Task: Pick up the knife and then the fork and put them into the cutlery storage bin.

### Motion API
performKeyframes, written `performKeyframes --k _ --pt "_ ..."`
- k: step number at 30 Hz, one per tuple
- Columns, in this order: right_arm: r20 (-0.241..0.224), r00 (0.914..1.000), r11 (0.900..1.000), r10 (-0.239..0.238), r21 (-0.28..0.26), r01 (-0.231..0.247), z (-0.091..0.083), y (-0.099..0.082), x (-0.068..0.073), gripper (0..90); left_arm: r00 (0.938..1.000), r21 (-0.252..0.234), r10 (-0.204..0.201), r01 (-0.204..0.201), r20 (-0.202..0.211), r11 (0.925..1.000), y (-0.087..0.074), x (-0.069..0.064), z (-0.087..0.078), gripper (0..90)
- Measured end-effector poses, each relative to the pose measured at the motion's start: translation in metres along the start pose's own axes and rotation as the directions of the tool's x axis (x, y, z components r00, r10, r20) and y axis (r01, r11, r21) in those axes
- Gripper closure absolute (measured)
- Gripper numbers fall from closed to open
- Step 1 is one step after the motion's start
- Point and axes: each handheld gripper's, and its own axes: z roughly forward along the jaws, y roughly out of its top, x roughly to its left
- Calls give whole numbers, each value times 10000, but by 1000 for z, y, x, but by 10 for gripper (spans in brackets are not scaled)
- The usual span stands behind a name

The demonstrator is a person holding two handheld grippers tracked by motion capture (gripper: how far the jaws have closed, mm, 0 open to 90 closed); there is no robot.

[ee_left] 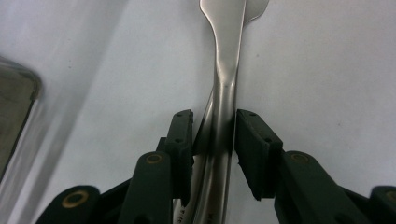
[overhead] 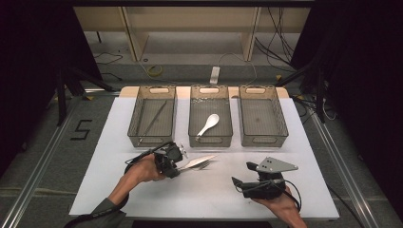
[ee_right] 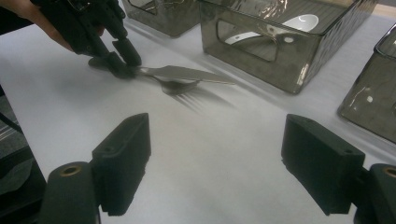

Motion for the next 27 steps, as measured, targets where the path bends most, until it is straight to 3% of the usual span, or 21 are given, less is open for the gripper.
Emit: performKeyframes --k 4,9,16,20,27 --pt "-4 10000 10000 5 10 -5 0 0 0 250 10000 -57 -34 35 44 10000 0 0 0 688" --pt "-21 10000 10000 -19 -24 19 0 0 0 250 9997 -104 261 -261 -15 9996 -1 1 0 764" --pt "-1 10000 10000 -12 -25 12 0 0 0 250 9988 -159 498 -497 23 9986 -2 1 -1 780" --pt "3 10000 10000 -38 -28 38 0 0 0 251 9987 -269 515 -515 10 9983 -3 1 -1 787" --pt "14 10000 10000 7 -34 -7 -1 1 0 250 9997 -410 132 -123 215 9991 -5 6 -2 791"
